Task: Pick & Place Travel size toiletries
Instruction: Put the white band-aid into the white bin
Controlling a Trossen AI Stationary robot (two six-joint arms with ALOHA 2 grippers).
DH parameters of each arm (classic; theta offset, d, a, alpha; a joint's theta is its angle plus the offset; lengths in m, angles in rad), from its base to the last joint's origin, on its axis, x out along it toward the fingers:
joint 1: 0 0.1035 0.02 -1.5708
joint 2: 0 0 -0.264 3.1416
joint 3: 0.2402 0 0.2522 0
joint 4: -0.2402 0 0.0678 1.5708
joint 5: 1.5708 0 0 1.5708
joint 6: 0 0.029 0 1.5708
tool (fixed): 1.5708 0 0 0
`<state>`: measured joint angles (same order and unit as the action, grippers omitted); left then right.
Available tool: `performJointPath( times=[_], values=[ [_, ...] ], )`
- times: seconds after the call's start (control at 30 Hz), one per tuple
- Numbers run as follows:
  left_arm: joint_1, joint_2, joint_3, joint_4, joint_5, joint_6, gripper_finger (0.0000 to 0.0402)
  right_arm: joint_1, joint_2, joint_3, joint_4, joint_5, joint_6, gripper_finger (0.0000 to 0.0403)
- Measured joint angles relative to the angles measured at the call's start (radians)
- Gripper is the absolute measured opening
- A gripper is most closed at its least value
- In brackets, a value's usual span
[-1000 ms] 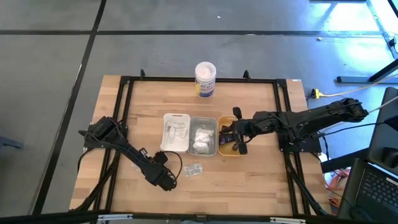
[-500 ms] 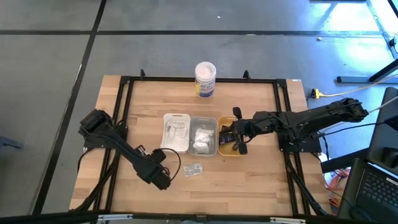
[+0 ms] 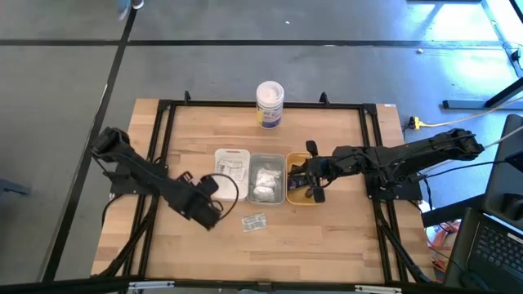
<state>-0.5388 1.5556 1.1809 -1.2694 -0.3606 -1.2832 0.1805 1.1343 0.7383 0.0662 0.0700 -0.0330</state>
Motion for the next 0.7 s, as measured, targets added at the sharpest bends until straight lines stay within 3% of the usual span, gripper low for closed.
performJointPath(
  times=[0.37, 0.7],
  values=[
    [0.145, -0.136, 0.0, 0.104, -0.175, 0.245, 0.0002, 0.0, 0.0, 0.0, 0.0, 0.0, -0.001, 0.0028],
    [0.267, -0.104, 0.001, 0.378, -0.171, 0.883, 0.0002, 0.0, 0.0, 0.0, -0.009, 0.0, -0.001, 0.0031]
  ],
)
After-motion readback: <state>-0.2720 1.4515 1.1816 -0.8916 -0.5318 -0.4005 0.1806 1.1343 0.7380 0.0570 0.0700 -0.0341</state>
